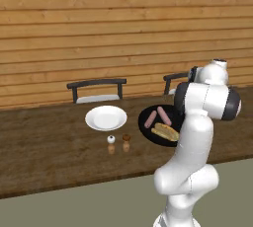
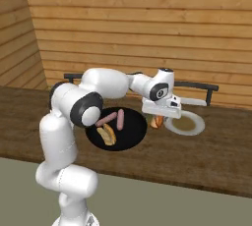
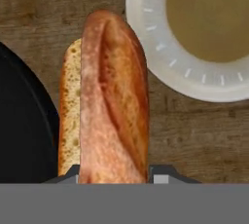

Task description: Place one bun and one sausage from the bowl on each plate.

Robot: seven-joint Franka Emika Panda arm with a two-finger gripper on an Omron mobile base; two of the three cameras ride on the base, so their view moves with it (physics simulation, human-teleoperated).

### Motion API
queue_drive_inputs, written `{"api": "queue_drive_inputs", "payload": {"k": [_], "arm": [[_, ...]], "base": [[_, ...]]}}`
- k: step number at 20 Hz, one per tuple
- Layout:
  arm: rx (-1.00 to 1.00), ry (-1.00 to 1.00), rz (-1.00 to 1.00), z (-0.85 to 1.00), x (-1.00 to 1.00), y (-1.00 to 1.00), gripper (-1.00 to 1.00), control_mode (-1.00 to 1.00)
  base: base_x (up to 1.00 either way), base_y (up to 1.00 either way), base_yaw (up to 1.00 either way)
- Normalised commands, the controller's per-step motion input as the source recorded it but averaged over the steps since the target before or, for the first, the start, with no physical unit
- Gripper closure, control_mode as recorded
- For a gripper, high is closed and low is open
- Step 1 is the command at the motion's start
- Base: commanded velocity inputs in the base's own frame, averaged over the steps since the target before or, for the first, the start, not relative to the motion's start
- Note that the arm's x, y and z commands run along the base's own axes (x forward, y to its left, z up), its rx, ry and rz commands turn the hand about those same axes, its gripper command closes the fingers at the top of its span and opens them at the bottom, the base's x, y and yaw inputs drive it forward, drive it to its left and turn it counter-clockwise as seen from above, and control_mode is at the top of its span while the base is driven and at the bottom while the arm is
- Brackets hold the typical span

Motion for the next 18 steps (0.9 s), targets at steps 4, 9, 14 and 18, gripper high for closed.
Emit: {"api": "queue_drive_inputs", "payload": {"k": [4, 9, 14, 18], "arm": [[0.01, 0.07, 0.0, 0.0, 0.63, -0.5, 1.0, -1.0], [0.02, 0.01, 0.0, -0.19, 0.56, -0.53, 1.0, -1.0], [0.0, -0.01, 0.01, -0.49, 0.11, -0.16, 1.0, -1.0], [0.0, -0.07, 0.01, -0.33, 0.0, 0.0, 1.0, -1.0]], "base": [[0.0, 0.0, 0.0], [0.0, 0.0, 0.0], [0.0, 0.0, 0.0], [0.0, 0.0, 0.0]]}}
